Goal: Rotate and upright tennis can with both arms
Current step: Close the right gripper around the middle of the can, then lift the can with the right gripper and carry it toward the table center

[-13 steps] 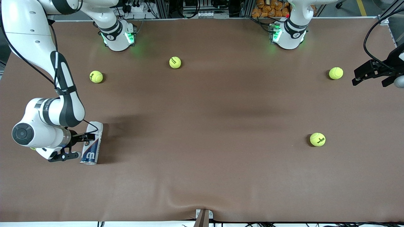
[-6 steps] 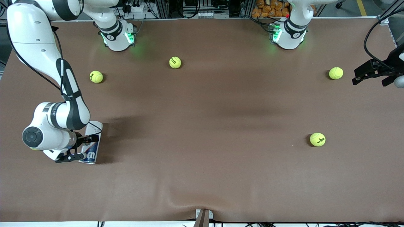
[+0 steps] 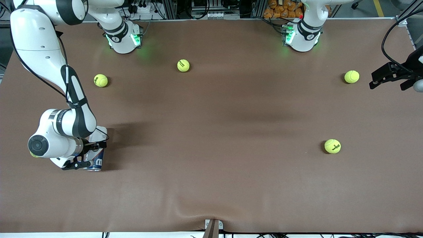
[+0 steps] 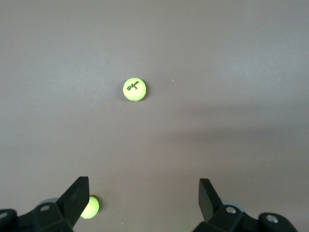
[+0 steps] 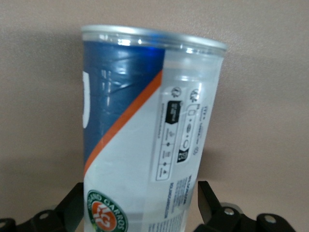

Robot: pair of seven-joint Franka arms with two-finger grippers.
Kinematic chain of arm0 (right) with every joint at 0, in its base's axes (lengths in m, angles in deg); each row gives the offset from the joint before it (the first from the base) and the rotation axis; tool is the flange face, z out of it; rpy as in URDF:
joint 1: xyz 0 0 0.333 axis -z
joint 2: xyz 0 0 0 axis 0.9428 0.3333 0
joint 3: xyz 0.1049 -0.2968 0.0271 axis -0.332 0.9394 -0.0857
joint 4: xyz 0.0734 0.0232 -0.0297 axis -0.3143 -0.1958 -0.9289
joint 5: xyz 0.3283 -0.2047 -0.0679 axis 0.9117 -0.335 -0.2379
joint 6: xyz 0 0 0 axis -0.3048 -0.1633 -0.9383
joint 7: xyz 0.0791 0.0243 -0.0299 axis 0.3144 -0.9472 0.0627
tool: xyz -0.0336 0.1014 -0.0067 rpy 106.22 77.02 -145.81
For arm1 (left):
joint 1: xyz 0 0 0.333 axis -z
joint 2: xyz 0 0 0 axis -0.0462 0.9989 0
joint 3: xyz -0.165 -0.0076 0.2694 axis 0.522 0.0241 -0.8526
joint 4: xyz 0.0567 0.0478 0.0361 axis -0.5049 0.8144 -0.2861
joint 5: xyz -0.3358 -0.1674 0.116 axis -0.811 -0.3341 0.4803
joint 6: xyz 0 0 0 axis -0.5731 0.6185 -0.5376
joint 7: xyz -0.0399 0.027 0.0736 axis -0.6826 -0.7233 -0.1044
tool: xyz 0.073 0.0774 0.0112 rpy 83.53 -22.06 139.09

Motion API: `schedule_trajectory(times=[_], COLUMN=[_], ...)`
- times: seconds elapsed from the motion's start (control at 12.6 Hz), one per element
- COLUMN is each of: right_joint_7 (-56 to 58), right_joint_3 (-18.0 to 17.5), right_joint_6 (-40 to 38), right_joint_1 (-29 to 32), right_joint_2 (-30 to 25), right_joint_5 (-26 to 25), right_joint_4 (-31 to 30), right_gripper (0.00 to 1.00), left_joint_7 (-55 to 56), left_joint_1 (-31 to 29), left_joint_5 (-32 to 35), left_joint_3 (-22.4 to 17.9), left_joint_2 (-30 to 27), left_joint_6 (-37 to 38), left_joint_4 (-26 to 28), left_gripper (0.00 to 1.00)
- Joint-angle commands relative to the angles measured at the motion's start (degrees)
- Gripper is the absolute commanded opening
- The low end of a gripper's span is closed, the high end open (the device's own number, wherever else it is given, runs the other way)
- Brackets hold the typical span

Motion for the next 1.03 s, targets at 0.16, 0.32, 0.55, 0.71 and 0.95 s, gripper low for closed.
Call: schedule_trajectory(times=[0.16, 0.32, 0.55, 0.71, 0.95], right_joint_7=[3.21, 4.17, 8.39, 8.57, 13.03], right_joint_3=[-0.10, -0.10, -0.01, -0.09, -0.10], right_joint_6=[-0.70, -1.23, -2.72, -6.74, -11.51], right_joint_1=[1.49, 1.40, 1.31, 0.61, -3.41], right_joint_2=[1.20, 1.20, 0.50, 0.14, -0.64], right_joint_5=[3.33, 4.65, 4.65, 4.65, 4.21], right_joint_4=[0.75, 0.75, 1.62, 5.21, 10.67], right_gripper=[1.00, 0.70, 0.63, 0.66, 0.67], left_joint_7=[-1.32, -1.23, -1.31, -1.49, -1.40], left_joint_1=[-0.34, -0.43, -0.51, -0.60, -0.52], left_joint_5=[-0.04, -0.04, -0.13, -0.13, -0.13], left_joint_3=[0.24, 0.33, 0.24, 0.15, 0.15], left_joint_2=[0.11, 0.11, 0.11, 0.20, 0.38], left_joint_6=[0.91, 0.91, 0.91, 0.91, 0.91], left_joint_4=[-0.69, -0.69, -0.69, -0.60, -0.60], left_gripper=[1.00, 1.00, 1.00, 1.00, 1.00])
